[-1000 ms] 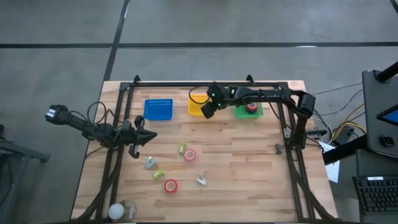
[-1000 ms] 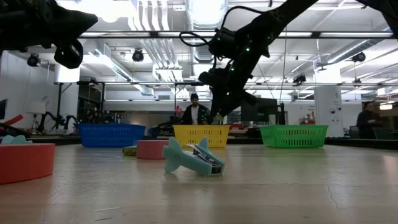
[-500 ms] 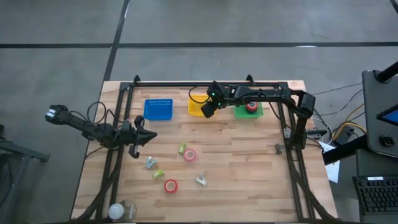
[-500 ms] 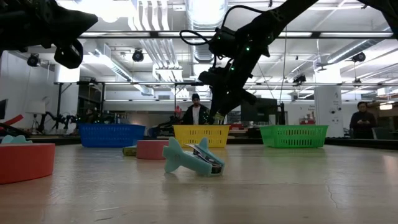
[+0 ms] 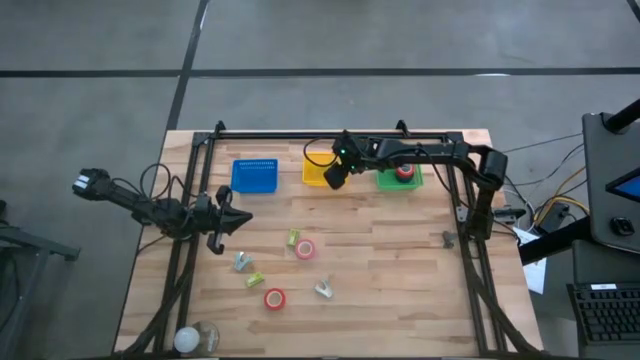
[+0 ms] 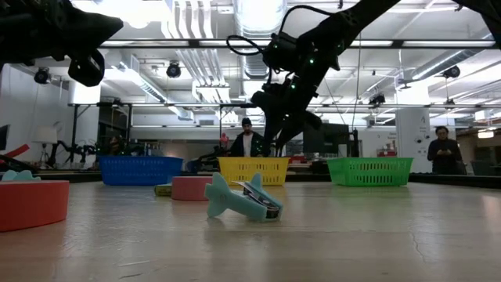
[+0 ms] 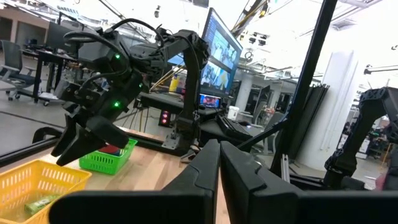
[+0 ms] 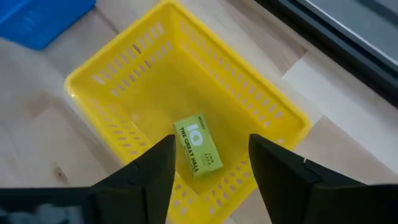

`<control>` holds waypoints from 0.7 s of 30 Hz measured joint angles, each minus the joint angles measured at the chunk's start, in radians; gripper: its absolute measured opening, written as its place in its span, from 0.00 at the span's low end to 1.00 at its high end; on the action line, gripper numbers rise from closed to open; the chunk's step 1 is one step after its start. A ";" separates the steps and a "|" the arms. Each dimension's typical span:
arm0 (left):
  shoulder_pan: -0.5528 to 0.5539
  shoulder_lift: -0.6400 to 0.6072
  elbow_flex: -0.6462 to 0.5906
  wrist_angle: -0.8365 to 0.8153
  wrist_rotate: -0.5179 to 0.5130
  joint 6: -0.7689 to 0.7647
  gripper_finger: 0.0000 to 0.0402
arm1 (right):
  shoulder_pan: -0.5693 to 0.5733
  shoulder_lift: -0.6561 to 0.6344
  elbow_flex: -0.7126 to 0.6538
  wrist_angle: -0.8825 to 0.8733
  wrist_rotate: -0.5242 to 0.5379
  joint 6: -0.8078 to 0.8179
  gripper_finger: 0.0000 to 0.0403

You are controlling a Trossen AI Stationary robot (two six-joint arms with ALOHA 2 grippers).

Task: Pick and place Stapler, Stapler remover, tape
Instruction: Put the pink tape into the green basket

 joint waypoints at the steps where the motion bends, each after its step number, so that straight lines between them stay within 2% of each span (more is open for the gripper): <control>1: 0.000 0.000 0.000 0.000 0.000 0.000 0.05 | 0.009 -0.004 0.000 0.000 0.000 -0.015 0.50; 8: 0.000 0.000 0.000 0.000 0.000 0.000 0.05 | 0.167 -0.006 -0.001 0.033 -0.010 -0.175 0.51; 14: 0.000 0.000 0.000 0.000 0.000 0.000 0.05 | 0.329 -0.005 -0.001 0.137 -0.076 -0.256 0.51; 18: 0.000 0.000 0.000 0.000 0.000 0.000 0.05 | 0.404 -0.001 -0.001 0.182 -0.152 -0.313 0.51; 21: 0.000 0.000 0.000 0.000 0.000 0.000 0.05 | 0.454 0.005 0.000 0.197 -0.171 -0.339 0.49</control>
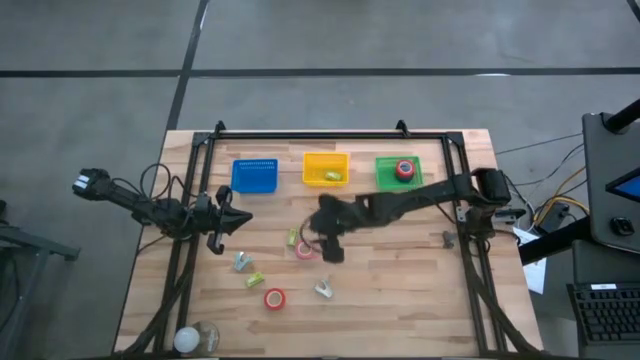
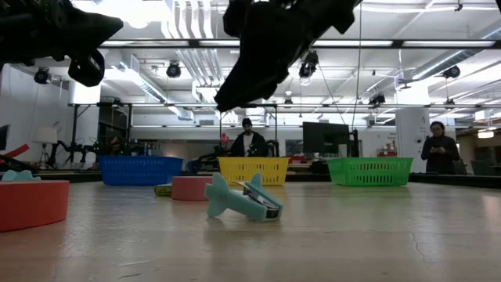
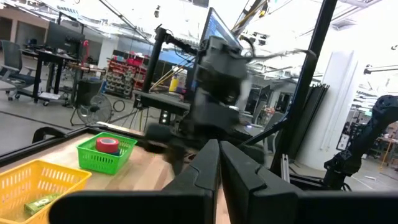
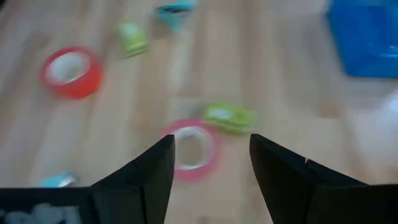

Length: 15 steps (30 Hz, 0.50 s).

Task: Pick and place Stapler, Stapler remover, tape
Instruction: Put the pink tape into the green basket

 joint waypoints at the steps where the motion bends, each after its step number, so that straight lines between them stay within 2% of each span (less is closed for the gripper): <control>1: 0.000 0.000 0.000 0.000 0.000 0.000 0.05 | 0.013 0.006 -0.001 0.013 -0.003 -0.003 0.49; 6: 0.000 0.000 0.000 0.000 0.000 0.000 0.05 | 0.040 0.084 0.012 0.082 -0.001 -0.001 0.46; 15: 0.000 0.002 0.000 0.000 0.000 0.000 0.05 | 0.041 0.220 0.073 0.069 -0.022 0.001 0.44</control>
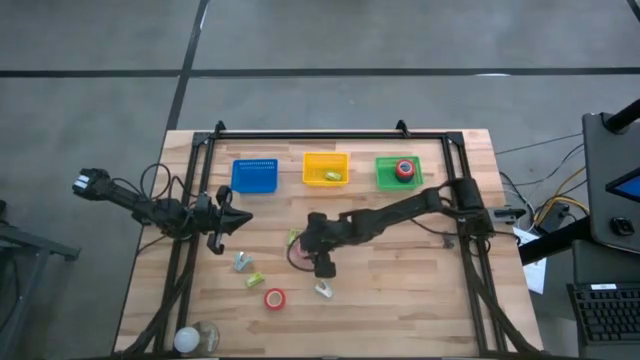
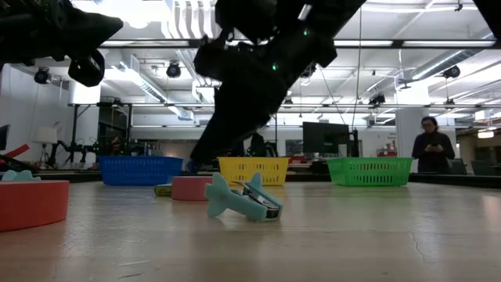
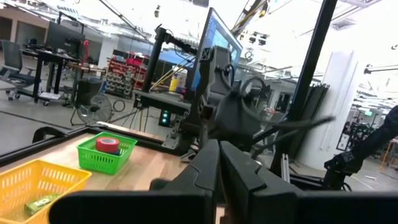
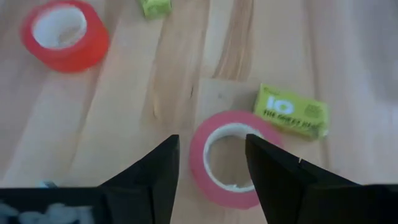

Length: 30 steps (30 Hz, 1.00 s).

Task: Pick and place Stapler, Stapler remover, tape
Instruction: Put the pink tape into the green basket

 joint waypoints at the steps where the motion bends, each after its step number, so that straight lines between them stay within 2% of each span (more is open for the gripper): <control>1: 0.000 0.000 0.000 0.000 0.000 0.000 0.05 | 0.000 0.010 0.004 -0.001 -0.008 0.001 0.44; 11: 0.001 0.001 0.000 0.000 0.000 0.000 0.05 | 0.004 0.060 0.014 -0.020 -0.019 -0.022 0.41; 15: 0.000 0.001 0.000 0.000 0.000 0.000 0.05 | 0.006 0.054 0.013 -0.028 0.007 -0.021 0.34; 24: 0.000 0.001 0.000 -0.001 0.000 0.000 0.05 | 0.006 0.043 0.012 -0.072 0.010 -0.019 0.10; 30: 0.000 0.001 0.000 0.000 0.000 0.000 0.05 | 0.005 0.003 0.009 -0.127 0.010 -0.006 0.09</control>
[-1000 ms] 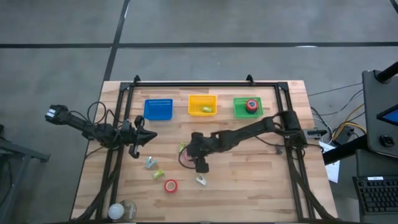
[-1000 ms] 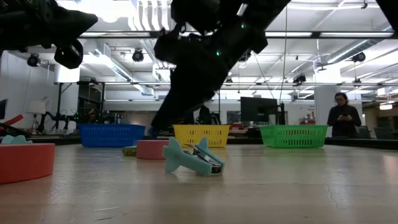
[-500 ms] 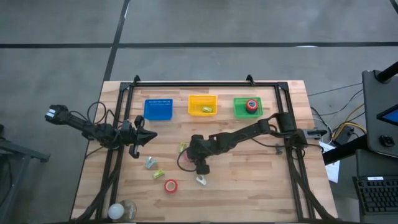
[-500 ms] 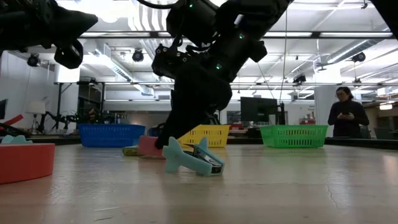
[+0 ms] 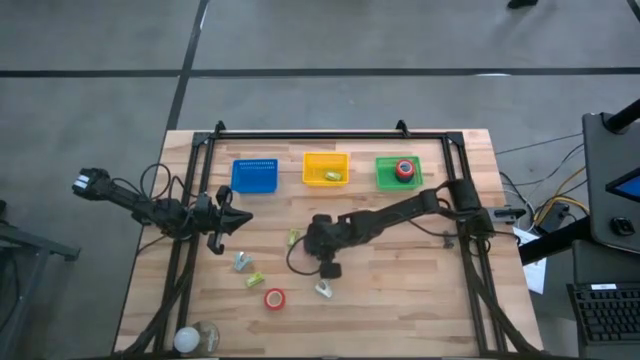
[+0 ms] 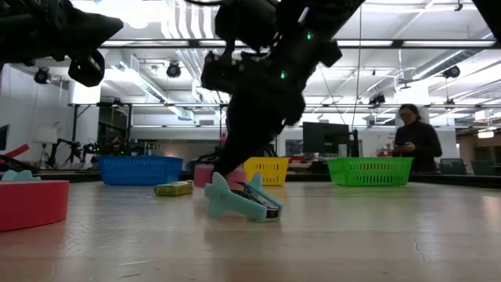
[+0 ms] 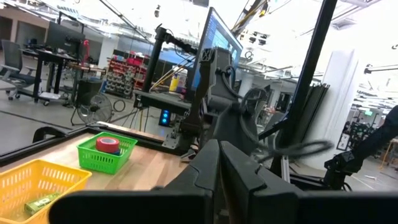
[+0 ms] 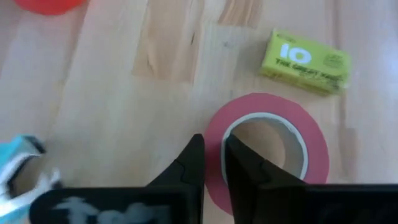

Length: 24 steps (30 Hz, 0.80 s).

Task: Pick and place Stapler, Stapler remover, tape
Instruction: Put the pink tape into the green basket

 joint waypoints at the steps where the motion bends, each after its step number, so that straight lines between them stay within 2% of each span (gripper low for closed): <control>1: 0.000 0.000 0.000 0.000 0.000 0.000 0.05 | -0.002 -0.013 0.000 -0.017 0.001 0.008 0.10; 4: 0.000 0.000 0.000 -0.001 0.000 0.000 0.05 | -0.004 -0.056 0.000 -0.070 0.032 0.013 0.12; 13: 0.000 0.000 0.000 0.000 0.000 0.000 0.05 | -0.004 -0.230 -0.054 -0.236 0.241 0.021 0.10; 18: 0.000 0.000 0.000 0.000 0.000 0.000 0.05 | -0.016 -0.369 -0.151 -0.260 0.336 0.049 0.11; 24: 0.000 0.001 0.000 -0.001 0.000 0.000 0.05 | -0.102 -0.556 -0.299 -0.259 0.374 0.121 0.11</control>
